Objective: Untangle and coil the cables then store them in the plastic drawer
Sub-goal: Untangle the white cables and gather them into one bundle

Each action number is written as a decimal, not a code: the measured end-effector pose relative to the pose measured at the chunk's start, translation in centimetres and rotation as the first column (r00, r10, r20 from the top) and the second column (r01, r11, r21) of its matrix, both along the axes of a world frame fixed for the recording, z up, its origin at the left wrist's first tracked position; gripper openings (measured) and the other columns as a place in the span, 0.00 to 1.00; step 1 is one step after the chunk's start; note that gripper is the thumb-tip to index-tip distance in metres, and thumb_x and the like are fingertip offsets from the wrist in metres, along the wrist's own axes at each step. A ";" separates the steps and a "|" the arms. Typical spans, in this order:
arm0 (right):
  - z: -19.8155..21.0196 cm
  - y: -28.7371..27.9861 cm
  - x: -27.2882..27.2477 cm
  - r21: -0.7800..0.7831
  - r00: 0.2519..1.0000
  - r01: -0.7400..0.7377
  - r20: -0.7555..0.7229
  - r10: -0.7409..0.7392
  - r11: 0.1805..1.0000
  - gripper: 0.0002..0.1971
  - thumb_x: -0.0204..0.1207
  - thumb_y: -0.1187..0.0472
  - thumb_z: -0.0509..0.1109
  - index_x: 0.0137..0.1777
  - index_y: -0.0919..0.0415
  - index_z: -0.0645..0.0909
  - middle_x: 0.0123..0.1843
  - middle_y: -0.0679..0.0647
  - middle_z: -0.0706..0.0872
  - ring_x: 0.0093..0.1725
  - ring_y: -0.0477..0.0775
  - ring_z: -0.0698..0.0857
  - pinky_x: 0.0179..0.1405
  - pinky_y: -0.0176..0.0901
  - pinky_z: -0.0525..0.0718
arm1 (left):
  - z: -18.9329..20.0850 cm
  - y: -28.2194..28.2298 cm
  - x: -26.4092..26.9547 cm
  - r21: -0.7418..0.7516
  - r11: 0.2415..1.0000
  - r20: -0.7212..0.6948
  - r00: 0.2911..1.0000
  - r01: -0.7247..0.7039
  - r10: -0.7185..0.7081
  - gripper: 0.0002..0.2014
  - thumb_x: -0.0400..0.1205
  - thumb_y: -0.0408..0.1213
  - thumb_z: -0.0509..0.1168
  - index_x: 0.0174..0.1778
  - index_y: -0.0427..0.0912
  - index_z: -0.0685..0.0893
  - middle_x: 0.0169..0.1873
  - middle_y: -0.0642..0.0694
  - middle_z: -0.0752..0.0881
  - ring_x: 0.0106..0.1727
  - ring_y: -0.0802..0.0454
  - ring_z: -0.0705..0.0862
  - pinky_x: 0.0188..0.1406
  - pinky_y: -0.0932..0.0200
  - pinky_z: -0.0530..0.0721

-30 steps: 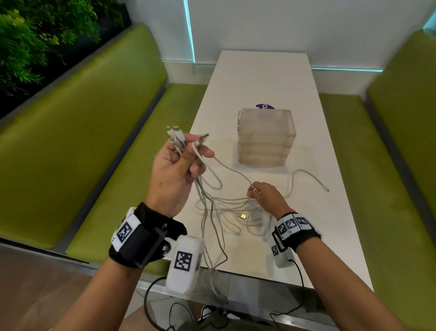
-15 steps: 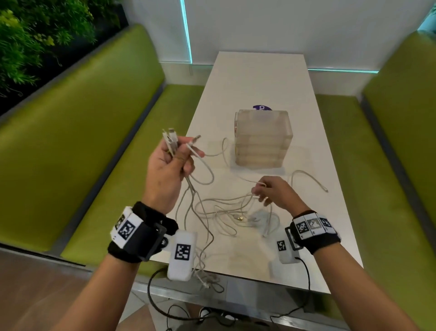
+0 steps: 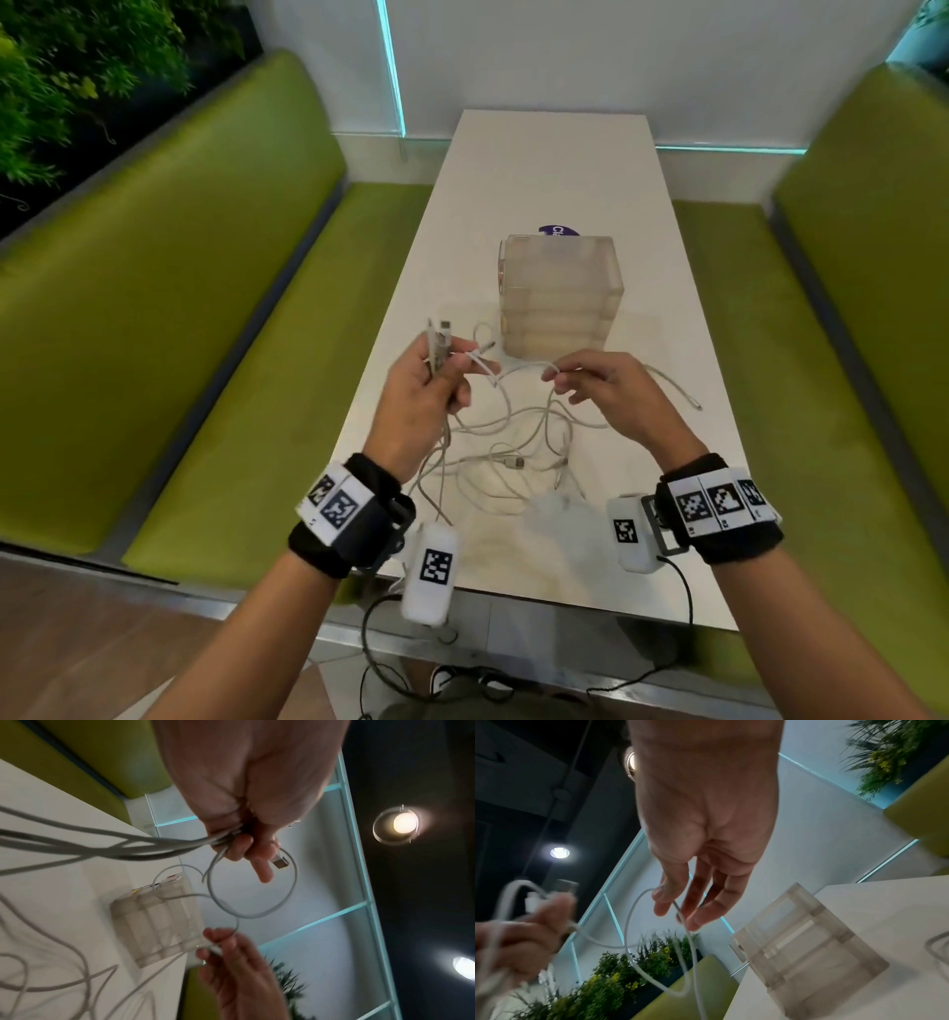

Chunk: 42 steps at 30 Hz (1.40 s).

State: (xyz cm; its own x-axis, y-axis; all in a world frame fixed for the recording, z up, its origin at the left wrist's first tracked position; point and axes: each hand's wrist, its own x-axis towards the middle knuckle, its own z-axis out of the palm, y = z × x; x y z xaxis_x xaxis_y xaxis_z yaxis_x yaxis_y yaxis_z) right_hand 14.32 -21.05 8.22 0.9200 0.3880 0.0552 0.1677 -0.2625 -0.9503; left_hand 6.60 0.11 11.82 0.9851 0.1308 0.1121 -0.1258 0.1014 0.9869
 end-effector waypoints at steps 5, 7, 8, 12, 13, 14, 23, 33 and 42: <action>-0.2 1.2 -0.9 -0.007 0.996 -0.070 0.059 0.070 0.998 0.15 0.77 0.73 0.67 0.43 0.50 0.86 0.42 0.48 0.89 0.40 0.36 0.85 0.41 0.26 0.79 | -2.0 -2.0 0.9 0.143 0.990 -0.066 0.998 -0.006 0.016 0.05 0.86 0.28 0.58 0.50 0.41 0.78 0.47 0.41 0.88 0.29 0.56 0.81 0.26 0.65 0.75; -0.1 1.3 -1.2 0.012 0.993 -0.090 0.073 0.089 0.996 0.15 0.77 0.74 0.66 0.44 0.53 0.86 0.43 0.50 0.89 0.41 0.38 0.85 0.46 0.27 0.81 | -2.3 -1.8 1.0 0.193 0.981 -0.066 0.997 -0.033 0.047 0.05 0.86 0.29 0.58 0.50 0.42 0.79 0.42 0.40 0.86 0.30 0.57 0.82 0.27 0.64 0.75; 0.0 1.3 -1.3 0.008 0.992 -0.100 0.083 0.099 0.995 0.15 0.77 0.74 0.66 0.44 0.53 0.86 0.43 0.52 0.88 0.42 0.42 0.85 0.48 0.29 0.81 | -2.4 -1.7 1.0 0.210 0.977 -0.070 0.996 -0.038 0.054 0.05 0.86 0.30 0.58 0.49 0.42 0.79 0.41 0.40 0.84 0.29 0.58 0.81 0.28 0.64 0.75; 0.7 1.5 -1.3 -0.063 0.988 -0.076 0.133 0.084 0.995 0.10 0.79 0.67 0.67 0.45 0.51 0.86 0.45 0.56 0.88 0.43 0.49 0.83 0.44 0.31 0.79 | -2.4 -1.6 0.9 0.219 0.975 -0.114 0.993 0.042 -0.017 0.05 0.86 0.28 0.57 0.49 0.38 0.77 0.42 0.39 0.87 0.26 0.56 0.78 0.25 0.65 0.74; 0.8 1.6 -1.3 -0.079 0.986 -0.085 0.133 0.095 0.993 0.07 0.79 0.65 0.68 0.46 0.54 0.86 0.45 0.54 0.87 0.41 0.47 0.82 0.42 0.31 0.79 | -2.2 -1.5 0.8 0.210 0.976 -0.122 0.992 0.053 -0.028 0.05 0.86 0.27 0.57 0.49 0.38 0.77 0.39 0.39 0.87 0.25 0.56 0.75 0.25 0.65 0.73; 1.0 1.7 -1.3 -0.114 0.983 -0.108 0.138 0.123 0.988 0.05 0.78 0.64 0.69 0.47 0.54 0.85 0.45 0.52 0.86 0.39 0.45 0.81 0.40 0.30 0.78 | -2.0 -1.5 0.6 0.192 0.979 -0.124 0.992 0.061 -0.037 0.05 0.86 0.27 0.56 0.49 0.38 0.77 0.36 0.40 0.86 0.25 0.57 0.73 0.25 0.66 0.72; -4.2 0.7 0.5 -0.663 0.969 -0.182 0.002 0.245 0.726 0.05 0.78 0.64 0.68 0.48 0.64 0.85 0.38 0.44 0.76 0.44 0.51 0.79 0.45 0.39 0.74 | 0.3 -0.8 -0.4 0.059 0.998 -0.039 0.999 0.033 -0.031 0.08 0.86 0.27 0.56 0.48 0.39 0.79 0.27 0.48 0.79 0.24 0.60 0.70 0.25 0.69 0.69; -7.8 -1.8 0.9 -0.228 0.984 0.027 -0.164 -0.065 0.973 0.14 0.79 0.75 0.60 0.41 0.61 0.84 0.40 0.58 0.86 0.41 0.57 0.86 0.38 0.38 0.85 | 0.9 0.1 -1.1 -0.011 0.999 -0.024 0.999 0.047 -0.047 0.09 0.87 0.26 0.55 0.48 0.38 0.79 0.26 0.52 0.80 0.24 0.60 0.70 0.25 0.69 0.69; -2.0 -1.6 -2.6 -0.066 0.984 -0.124 -0.135 0.115 0.990 0.21 0.73 0.72 0.72 0.63 0.52 0.82 0.37 0.54 0.88 0.36 0.45 0.86 0.38 0.40 0.84 | -1.2 0.2 -2.0 0.165 0.952 -0.191 0.955 0.259 -0.227 0.10 0.87 0.26 0.53 0.48 0.39 0.79 0.27 0.52 0.79 0.24 0.59 0.69 0.26 0.68 0.69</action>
